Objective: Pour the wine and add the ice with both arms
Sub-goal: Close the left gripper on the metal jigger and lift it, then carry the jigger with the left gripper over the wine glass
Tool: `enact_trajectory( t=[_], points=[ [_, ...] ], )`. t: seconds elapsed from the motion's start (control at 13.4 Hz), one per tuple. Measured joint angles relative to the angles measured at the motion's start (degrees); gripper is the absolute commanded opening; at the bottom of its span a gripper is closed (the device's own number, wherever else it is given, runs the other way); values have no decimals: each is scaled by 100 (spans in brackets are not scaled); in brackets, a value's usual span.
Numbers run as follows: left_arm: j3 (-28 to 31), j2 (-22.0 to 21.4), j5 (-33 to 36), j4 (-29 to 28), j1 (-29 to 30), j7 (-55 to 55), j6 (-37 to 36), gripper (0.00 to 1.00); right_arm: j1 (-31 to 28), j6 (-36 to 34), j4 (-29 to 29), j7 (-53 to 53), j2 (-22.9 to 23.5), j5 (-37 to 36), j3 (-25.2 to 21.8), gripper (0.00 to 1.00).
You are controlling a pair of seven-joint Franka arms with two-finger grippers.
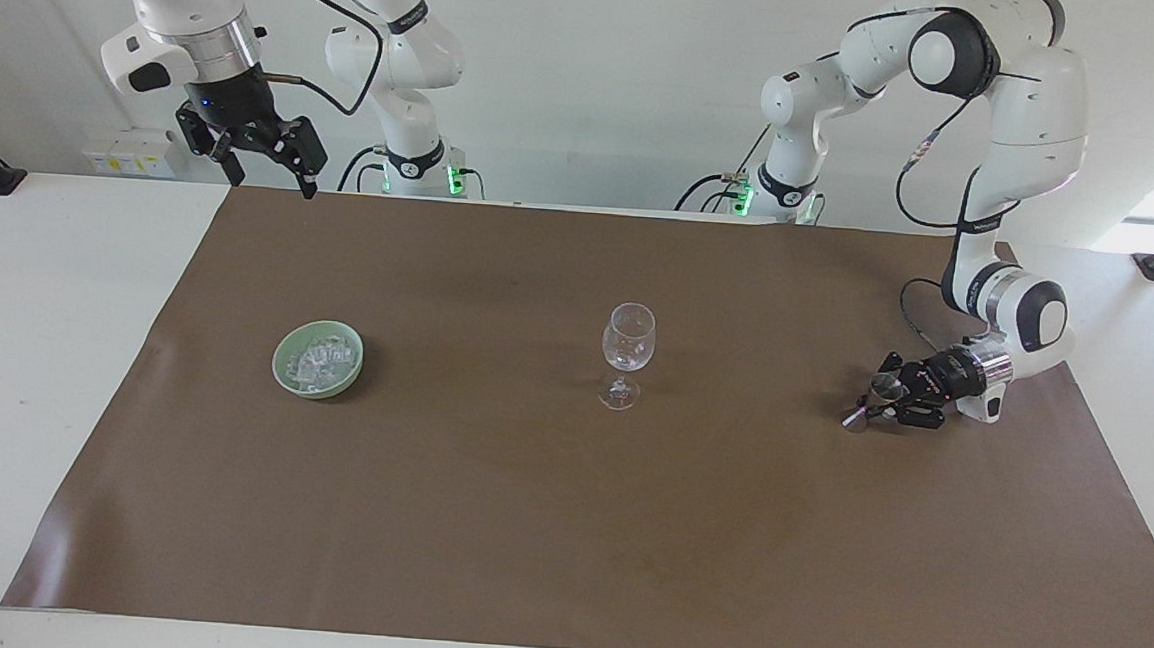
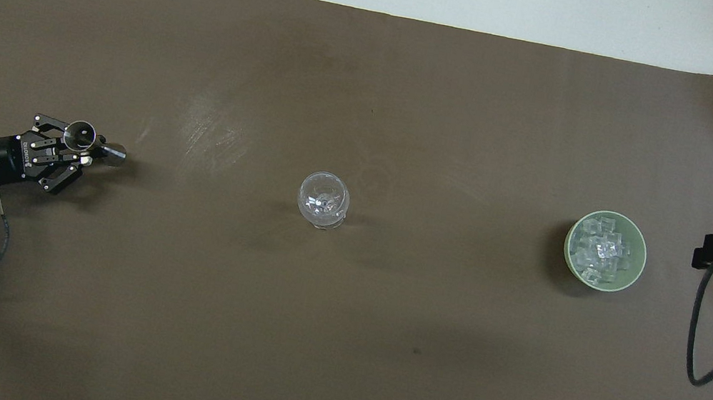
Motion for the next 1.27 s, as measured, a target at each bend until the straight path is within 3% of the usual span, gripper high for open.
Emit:
enact_trajectory(
  t=[0.52,1.27],
  points=[
    [-42,-60,-155,32,-17,-4,-418,0,0,0,0,0,0,0,0,100],
    [-87,-673,-157,36,-622,-812,-443,0,0,0,0,0,0,0,0,100]
  ],
)
